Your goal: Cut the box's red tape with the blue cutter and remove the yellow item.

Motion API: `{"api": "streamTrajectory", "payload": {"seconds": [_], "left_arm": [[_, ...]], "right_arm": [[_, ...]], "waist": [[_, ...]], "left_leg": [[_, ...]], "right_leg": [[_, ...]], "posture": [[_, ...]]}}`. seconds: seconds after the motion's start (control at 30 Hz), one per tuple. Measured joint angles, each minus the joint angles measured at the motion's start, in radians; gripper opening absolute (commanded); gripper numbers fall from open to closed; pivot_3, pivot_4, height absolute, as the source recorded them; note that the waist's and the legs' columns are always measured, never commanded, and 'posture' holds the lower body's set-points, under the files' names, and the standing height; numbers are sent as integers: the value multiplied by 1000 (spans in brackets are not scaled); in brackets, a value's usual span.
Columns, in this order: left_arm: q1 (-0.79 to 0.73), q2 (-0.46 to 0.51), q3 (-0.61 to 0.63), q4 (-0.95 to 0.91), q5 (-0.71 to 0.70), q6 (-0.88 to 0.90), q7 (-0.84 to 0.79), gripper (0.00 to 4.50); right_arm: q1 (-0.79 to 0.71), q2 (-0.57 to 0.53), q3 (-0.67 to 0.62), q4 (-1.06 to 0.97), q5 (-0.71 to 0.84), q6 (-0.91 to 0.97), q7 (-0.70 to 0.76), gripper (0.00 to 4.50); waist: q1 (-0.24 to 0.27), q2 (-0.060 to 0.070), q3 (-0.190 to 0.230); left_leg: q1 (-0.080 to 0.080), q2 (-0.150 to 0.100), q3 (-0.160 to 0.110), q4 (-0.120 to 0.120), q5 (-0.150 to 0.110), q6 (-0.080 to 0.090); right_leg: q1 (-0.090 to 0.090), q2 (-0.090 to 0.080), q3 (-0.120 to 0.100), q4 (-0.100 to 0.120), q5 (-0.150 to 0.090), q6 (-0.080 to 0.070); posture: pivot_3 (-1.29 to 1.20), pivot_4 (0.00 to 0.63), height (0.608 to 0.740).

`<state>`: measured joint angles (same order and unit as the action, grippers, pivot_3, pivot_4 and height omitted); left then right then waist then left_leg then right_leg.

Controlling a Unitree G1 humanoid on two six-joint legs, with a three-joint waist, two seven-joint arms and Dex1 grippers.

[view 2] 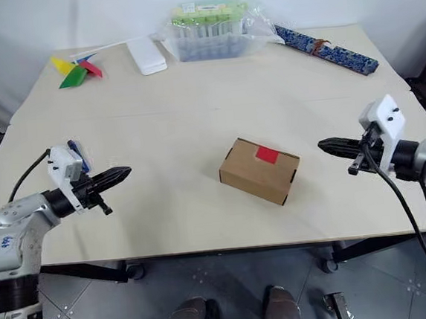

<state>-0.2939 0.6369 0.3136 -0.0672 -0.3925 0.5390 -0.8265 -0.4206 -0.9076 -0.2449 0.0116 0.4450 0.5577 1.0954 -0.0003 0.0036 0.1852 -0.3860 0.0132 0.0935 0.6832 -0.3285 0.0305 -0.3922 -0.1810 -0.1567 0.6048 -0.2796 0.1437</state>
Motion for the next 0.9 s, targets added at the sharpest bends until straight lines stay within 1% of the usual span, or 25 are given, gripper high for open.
{"api": "streamTrajectory", "payload": {"seconds": [0.17,0.2,0.27,0.3,0.43,0.5,0.6,0.63,0.67,0.7,0.83,0.9], "left_arm": [[20,-1,12,-56,-33,33,54,10],[24,-1,16,-67,-38,41,65,187],[25,-1,25,-78,-47,52,93,591],[25,-1,32,-78,-49,57,111,875],[25,-3,57,-78,-55,82,180,2067],[25,-6,65,-78,-59,93,211,2725],[23,-41,100,-84,-76,130,300,3698],[20,-48,110,-84,-76,140,325,3939],[9,-55,119,-84,-78,148,353,4324],[-11,-65,124,-84,-78,155,383,4478],[-77,-80,120,-84,-65,171,484,4478],[-121,-111,104,-69,-35,169,546,4478]], "right_arm": [[-60,0,37,47,-6,-37,8,0],[-69,1,46,56,-7,-44,10,0],[-74,2,58,64,-8,-46,12,350],[-77,2,67,63,-6,-38,15,549],[-98,3,83,59,15,1,23,1877],[-124,4,83,59,20,6,23,2623],[-149,4,87,72,17,-8,43,3695],[-154,4,89,77,16,-12,48,3954],[-162,4,92,87,16,-15,53,4376],[-177,5,97,106,14,-20,60,4500],[-254,29,124,168,-3,-70,77,4500],[-292,60,139,202,-14,-94,84,4500]], "waist": [[2,0,0],[1,0,0],[1,0,0],[1,0,0],[0,0,0],[0,0,0],[2,0,0],[2,-1,0],[3,-1,0],[4,-1,0],[1,-1,0],[0,-1,0]], "left_leg": [[0,0,0,1,0,0],[0,0,0,1,0,0],[-1,0,0,0,0,0],[-1,0,0,0,0,0],[-1,0,0,0,0,0],[0,0,0,0,0,0],[-1,0,-1,0,0,0],[-1,0,-1,0,0,0],[-1,0,-1,1,0,0],[-1,-1,-1,1,0,0],[-1,-2,0,1,0,0],[-1,-3,0,1,0,0]], "right_leg": [[0,0,0,-1,0,0],[0,0,0,-1,0,0],[0,0,-1,0,0,0],[0,0,-1,0,0,0],[0,0,0,0,0,0],[0,0,0,0,0,0],[0,0,0,0,0,0],[0,0,0,0,0,0],[0,0,0,0,0,0],[0,0,0,0,0,0],[0,0,0,0,0,0],[0,0,-1,0,0,0]], "posture": [[0,150,740],[0,150,740],[0,150,740],[0,150,740],[0,150,740],[0,150,740],[0,150,740],[0,150,740],[0,150,740],[0,150,740],[0,150,740],[0,150,740]]}}
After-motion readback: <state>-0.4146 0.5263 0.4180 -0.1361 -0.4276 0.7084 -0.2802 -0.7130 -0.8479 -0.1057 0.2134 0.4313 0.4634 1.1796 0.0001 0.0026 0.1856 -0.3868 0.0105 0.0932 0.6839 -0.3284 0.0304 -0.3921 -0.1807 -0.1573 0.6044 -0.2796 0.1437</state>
